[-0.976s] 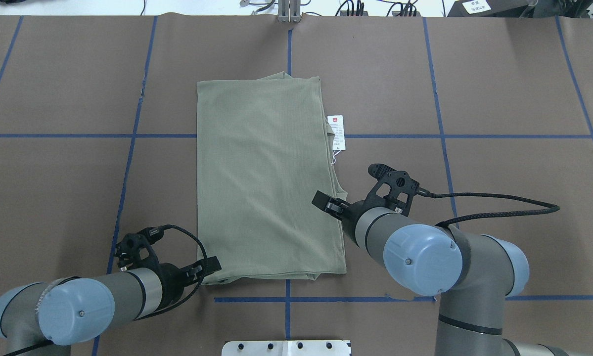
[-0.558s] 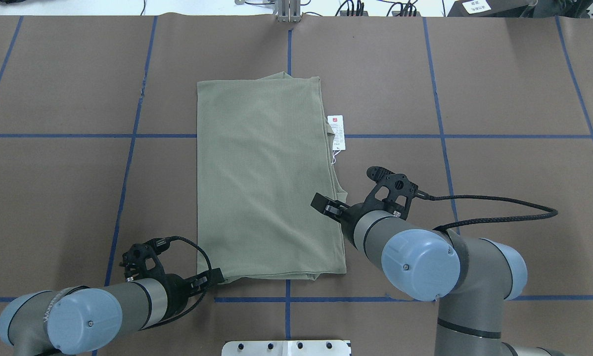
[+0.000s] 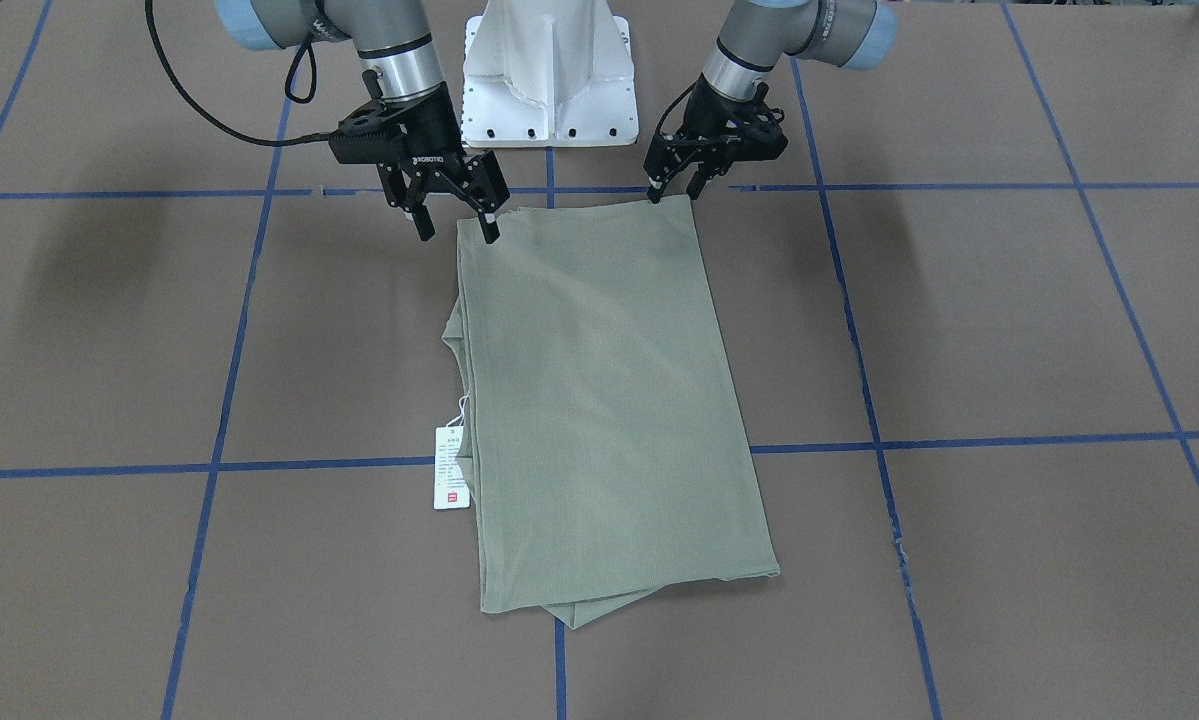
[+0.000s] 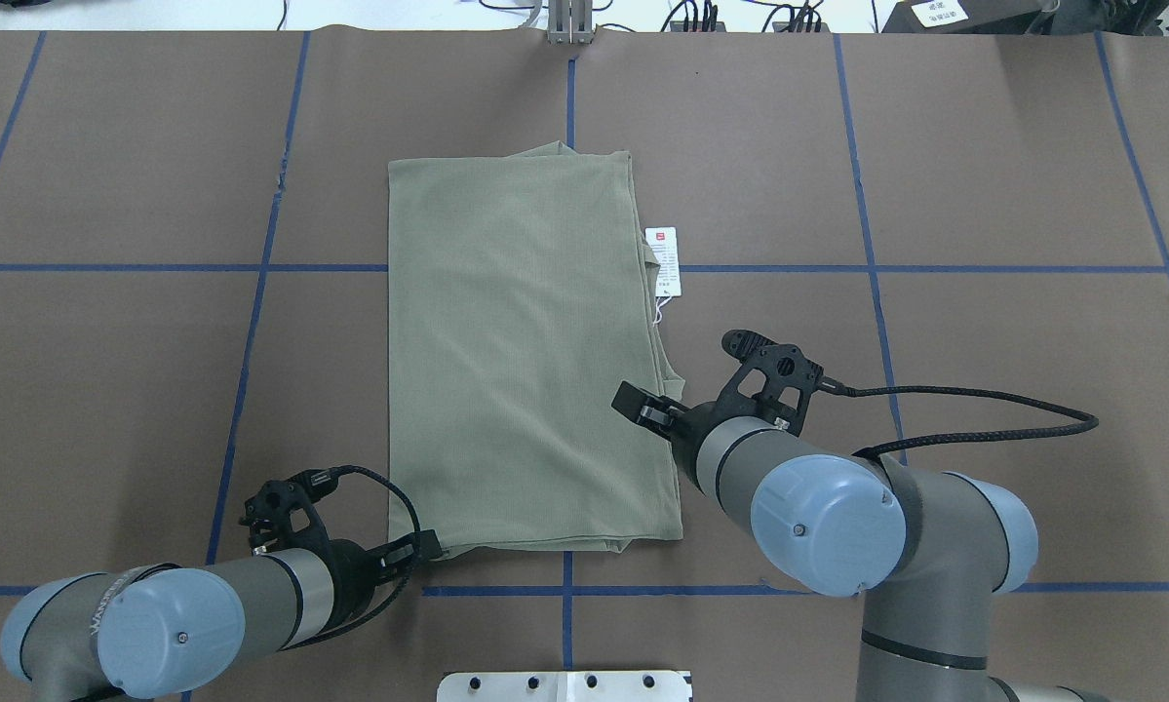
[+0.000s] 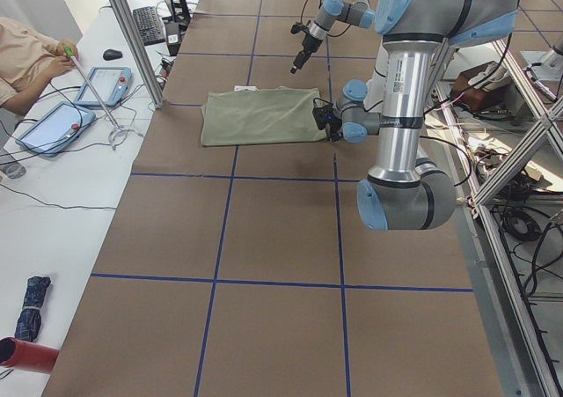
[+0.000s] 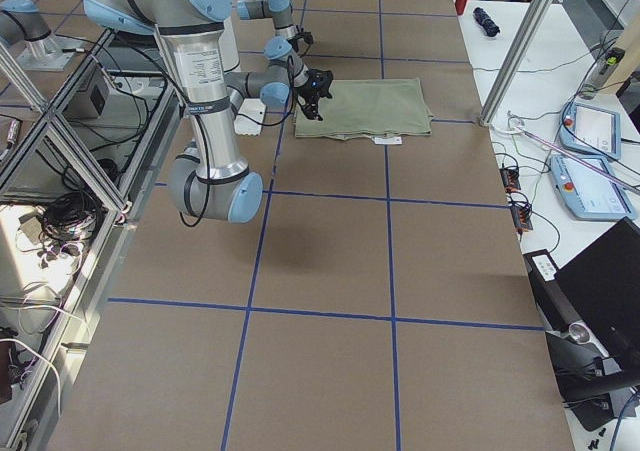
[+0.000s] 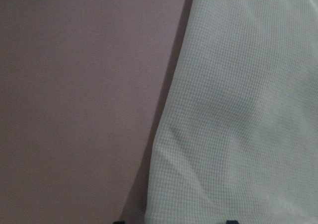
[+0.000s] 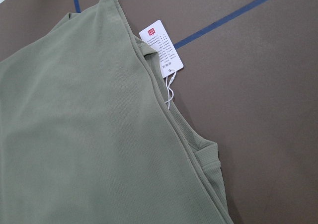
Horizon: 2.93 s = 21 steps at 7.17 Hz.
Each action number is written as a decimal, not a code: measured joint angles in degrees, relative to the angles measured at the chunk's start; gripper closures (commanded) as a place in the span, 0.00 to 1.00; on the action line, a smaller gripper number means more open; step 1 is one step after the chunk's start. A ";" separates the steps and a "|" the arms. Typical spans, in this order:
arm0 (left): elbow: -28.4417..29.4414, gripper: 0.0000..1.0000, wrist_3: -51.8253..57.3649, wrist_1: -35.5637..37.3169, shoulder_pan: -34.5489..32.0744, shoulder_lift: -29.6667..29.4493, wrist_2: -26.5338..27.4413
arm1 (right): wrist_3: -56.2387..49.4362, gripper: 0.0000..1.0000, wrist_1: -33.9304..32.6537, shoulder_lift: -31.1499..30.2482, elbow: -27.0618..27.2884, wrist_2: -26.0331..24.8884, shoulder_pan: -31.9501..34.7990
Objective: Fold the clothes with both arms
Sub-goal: 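Move both grippers to the shirt's near edge, one at each corner, then grasp the near corners of the green shirt with both grippers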
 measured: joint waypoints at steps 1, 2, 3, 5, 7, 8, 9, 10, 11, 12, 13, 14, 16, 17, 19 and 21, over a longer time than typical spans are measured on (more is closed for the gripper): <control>-0.08 0.25 -0.79 -0.05 -0.21 -0.22 0.03 | 0.00 0.00 0.06 0.03 0.00 0.00 -0.03; -0.09 0.25 -1.27 -0.08 -0.59 -0.31 0.04 | 0.00 0.00 0.11 0.03 0.00 0.00 -0.05; -0.05 0.25 -1.47 -0.09 -0.90 -0.33 0.05 | 0.00 0.00 0.12 0.06 0.00 0.00 -0.07; 0.07 0.25 -1.54 -0.10 -1.16 -0.35 0.05 | 0.00 0.00 0.13 0.07 0.00 0.00 -0.11; 0.62 0.24 -1.48 -0.10 -1.24 -0.36 0.03 | 0.00 0.00 0.15 0.04 0.00 0.00 -0.20; 0.83 0.25 -1.44 -0.10 -1.20 -0.36 0.00 | 0.00 0.00 0.17 0.05 0.00 0.00 -0.22; 0.91 0.43 -1.39 -0.10 -1.16 -0.36 -0.02 | 0.00 0.00 0.23 0.09 0.00 0.00 -0.24; 0.93 0.77 -1.44 -0.10 -1.15 -0.36 -0.01 | 0.00 0.00 0.31 0.09 0.00 -0.02 -0.25; 1.03 1.00 -1.92 -0.10 -1.16 -0.36 0.02 | 0.00 0.00 0.37 0.07 0.00 -0.06 -0.28; 1.15 1.00 -2.56 -0.10 -1.18 -0.34 0.06 | 0.00 0.00 0.40 0.03 -0.02 -0.20 -0.45; 1.25 1.00 -2.88 -0.10 -1.18 -0.33 0.10 | 0.18 0.03 0.38 0.01 -0.11 -0.82 -0.93; 1.19 1.00 -3.01 -0.10 -1.18 -0.36 0.13 | 1.82 0.03 0.08 0.21 -0.25 -1.73 -1.76; 0.70 1.00 -3.06 -0.10 -1.51 -0.43 0.14 | 6.98 0.02 -4.50 1.82 -0.60 -2.10 -3.60; 0.59 1.00 -3.07 -0.12 -1.66 -0.44 0.14 | 9.00 0.01 -7.10 2.60 -1.20 -1.98 -4.62; 0.53 1.00 -3.07 -0.17 -1.71 -0.64 0.14 | 11.01 0.00 -8.58 3.38 -4.03 -1.92 -6.21; 0.46 1.00 -3.01 -0.19 -1.72 -1.00 0.14 | 11.42 0.00 -8.36 3.80 -6.00 -1.91 -6.77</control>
